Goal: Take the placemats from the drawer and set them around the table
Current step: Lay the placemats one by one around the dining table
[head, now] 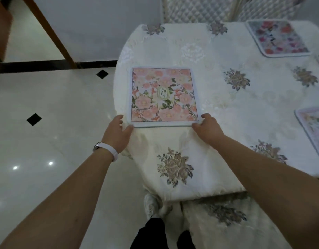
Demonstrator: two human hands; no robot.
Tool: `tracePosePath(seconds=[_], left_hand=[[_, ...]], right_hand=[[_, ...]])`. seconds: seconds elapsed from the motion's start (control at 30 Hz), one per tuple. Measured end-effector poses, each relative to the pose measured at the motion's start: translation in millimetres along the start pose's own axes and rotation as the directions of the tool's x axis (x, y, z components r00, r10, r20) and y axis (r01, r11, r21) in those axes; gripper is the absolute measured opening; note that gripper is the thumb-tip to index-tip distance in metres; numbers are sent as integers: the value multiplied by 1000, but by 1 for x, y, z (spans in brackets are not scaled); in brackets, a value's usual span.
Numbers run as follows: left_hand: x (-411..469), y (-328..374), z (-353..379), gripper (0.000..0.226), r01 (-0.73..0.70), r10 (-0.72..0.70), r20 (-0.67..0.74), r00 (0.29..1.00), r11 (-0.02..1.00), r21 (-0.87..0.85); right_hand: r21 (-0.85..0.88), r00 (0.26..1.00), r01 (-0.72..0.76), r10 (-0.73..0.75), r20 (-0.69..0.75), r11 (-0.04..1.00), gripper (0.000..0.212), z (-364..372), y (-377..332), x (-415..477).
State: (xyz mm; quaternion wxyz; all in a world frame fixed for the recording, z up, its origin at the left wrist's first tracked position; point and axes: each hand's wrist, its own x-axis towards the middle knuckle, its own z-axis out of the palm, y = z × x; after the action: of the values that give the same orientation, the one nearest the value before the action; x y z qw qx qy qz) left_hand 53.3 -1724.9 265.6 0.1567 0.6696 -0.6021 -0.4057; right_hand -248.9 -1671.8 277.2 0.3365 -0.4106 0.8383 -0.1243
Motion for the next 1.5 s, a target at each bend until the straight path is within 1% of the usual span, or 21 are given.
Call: tracePosePath(seconds=[0.1, 0.17, 0.23, 0.33, 0.37, 0.43, 0.47, 0.53, 0.57, 0.6, 0.67, 0.77, 0.87, 1.03, 1.13, 1.27, 1.33, 1.5], left_hand=[[27, 7, 0, 57, 36, -41, -42, 998, 993, -116], [48, 14, 1, 57, 31, -35, -26, 999, 990, -139], [66, 22, 1, 55, 49, -51, -9, 999, 987, -151], [86, 34, 1, 46, 117, -126, -39, 991, 975, -190], [91, 38, 1, 45, 134, -147, -50, 988, 970, -201], [99, 40, 1, 43, 164, -179, -59, 982, 965, -203], [103, 40, 2, 42, 176, -191, -60, 980, 964, -197], [107, 39, 5, 29, 172, -184, -56, 981, 968, -180], [108, 39, 8, 20, 160, -171, -56, 984, 973, -168], [108, 39, 11, 15, 143, -154, -63, 986, 978, -154], [104, 40, 15, 13, 110, -123, -83, 989, 983, -146], [97, 45, 16, 17, 74, -99, -104, 990, 972, -223], [86, 48, 16, 18, 32, -69, -113, 991, 954, -298], [51, 51, 23, 18, 0, -55, -120, 991, 909, -418], [27, 53, 39, 19, -10, -52, -116, 992, 879, -477], [-4, 58, 72, 23, -12, -16, -47, 999, 843, -537], [-22, 64, 90, 22, -5, -8, -21, 1000, 839, -545], [-64, 89, 130, 20, -37, 28, -26, 999, 850, -525]], right_hand=[[75, 1000, -17, 18, -14, 997, 71, 3, -4, 15], [126, 999, -30, 35, -40, 992, 72, 4, -8, 26], [219, 996, -46, 61, -60, 975, 70, 4, -15, 37], [364, 986, -115, 150, -68, 924, 68, 0, -27, 50], [389, 981, -141, 181, -69, 910, 69, -2, -30, 53], [391, 972, -175, 222, -78, 904, 67, -3, -33, 61], [390, 969, -189, 236, -75, 901, 59, -4, -33, 64], [406, 969, -196, 239, -59, 893, 35, -3, -34, 67], [409, 971, -191, 234, -57, 893, 27, -1, -34, 67], [411, 972, -181, 225, -61, 893, 23, 0, -34, 66], [405, 975, -168, 212, -65, 899, 25, 3, -35, 62], [408, 979, -150, 193, -66, 901, 30, 2, -38, 53], [411, 985, -93, 143, -92, 907, 32, -6, -42, 41], [365, 990, -13, 63, -125, 931, 26, -27, -31, 14], [350, 988, -11, 64, -141, 937, 26, -42, -10, -3], [317, 979, -27, 89, -184, 948, 26, -62, 33, -23], [308, 974, -29, 96, -206, 951, 25, -72, 57, -31], [317, 974, -31, 99, -202, 948, 22, -94, 113, -46]])
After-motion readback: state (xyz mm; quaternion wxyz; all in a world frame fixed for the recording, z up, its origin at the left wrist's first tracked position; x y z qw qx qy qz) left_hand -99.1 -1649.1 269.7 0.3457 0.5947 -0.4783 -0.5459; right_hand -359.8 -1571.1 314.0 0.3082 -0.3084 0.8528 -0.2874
